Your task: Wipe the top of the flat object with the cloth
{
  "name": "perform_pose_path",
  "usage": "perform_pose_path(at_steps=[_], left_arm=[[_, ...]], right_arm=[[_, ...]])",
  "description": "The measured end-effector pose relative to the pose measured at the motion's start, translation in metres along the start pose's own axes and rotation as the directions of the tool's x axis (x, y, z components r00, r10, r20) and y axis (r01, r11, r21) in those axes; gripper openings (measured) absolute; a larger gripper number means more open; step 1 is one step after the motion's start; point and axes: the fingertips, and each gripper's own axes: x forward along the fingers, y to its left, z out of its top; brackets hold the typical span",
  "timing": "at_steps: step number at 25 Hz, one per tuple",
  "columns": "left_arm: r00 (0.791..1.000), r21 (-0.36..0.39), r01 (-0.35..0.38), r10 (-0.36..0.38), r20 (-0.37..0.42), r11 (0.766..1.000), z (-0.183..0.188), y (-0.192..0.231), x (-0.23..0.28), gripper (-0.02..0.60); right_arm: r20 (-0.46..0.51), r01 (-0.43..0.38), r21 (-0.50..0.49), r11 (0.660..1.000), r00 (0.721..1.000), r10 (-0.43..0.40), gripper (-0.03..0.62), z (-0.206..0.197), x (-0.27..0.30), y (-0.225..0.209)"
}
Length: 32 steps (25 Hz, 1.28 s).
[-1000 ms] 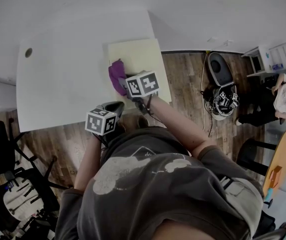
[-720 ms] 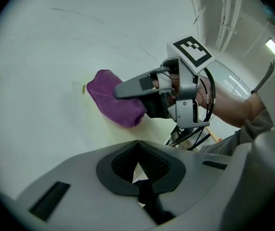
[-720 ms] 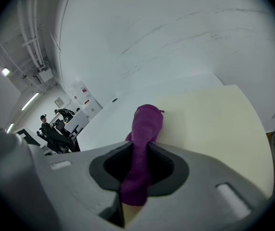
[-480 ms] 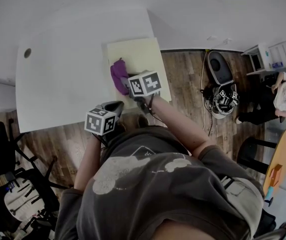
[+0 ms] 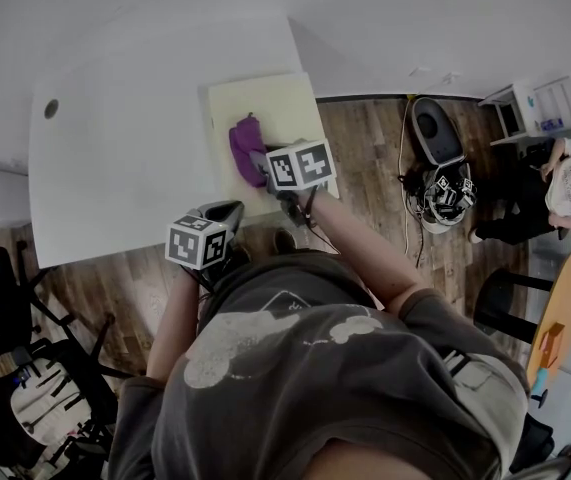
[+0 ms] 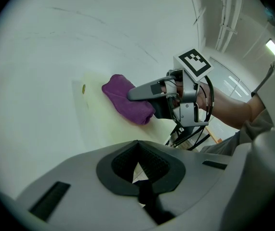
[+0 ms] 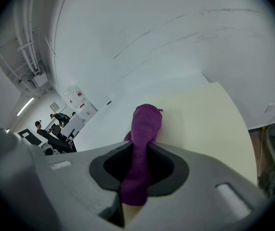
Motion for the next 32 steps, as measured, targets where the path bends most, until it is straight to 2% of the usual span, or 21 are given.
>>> perform_pose_path(at_steps=[32], left_arm=[[1.000, -0.013, -0.013, 0.014, 0.011, 1.000, 0.002, -0.002, -0.001, 0.000]], right_arm=[[0.102, 0.145, 0.121, 0.982, 0.982, -0.157, 0.075, -0.014, -0.073, -0.095]])
